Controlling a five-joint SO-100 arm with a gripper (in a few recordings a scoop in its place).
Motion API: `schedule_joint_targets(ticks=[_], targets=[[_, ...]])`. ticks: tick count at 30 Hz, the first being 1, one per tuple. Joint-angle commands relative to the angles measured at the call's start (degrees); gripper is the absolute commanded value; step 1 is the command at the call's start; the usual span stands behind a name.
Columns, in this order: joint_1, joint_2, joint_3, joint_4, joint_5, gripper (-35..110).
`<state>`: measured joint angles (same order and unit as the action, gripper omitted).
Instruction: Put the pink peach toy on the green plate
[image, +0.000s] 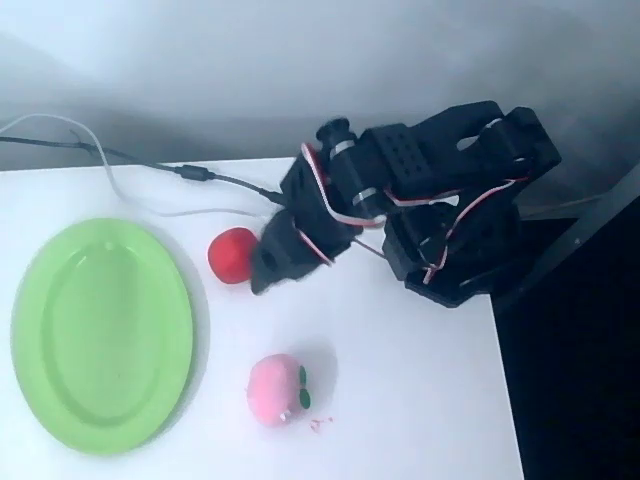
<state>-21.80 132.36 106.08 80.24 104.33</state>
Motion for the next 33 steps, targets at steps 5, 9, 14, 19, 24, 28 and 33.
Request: schedule_joint_targets(ticks=[5,9,14,19,24,28,33], targets=[[-9.9,0.3,6.4,-5.7,7.6,40],[-14.2,-3.0,10.2,-15.9,11.3,44],[-19.0,-10.5,10.6,-23.7,14.6,44],[-19.8,-16.5,10.5,-30.2,14.6,44],[-19.8,-22.3,9.8,-32.8,14.5,43],[-19.8,-25.5,9.7,-32.8,14.3,43],[-20.0,-28.9,9.8,-32.8,14.4,37]])
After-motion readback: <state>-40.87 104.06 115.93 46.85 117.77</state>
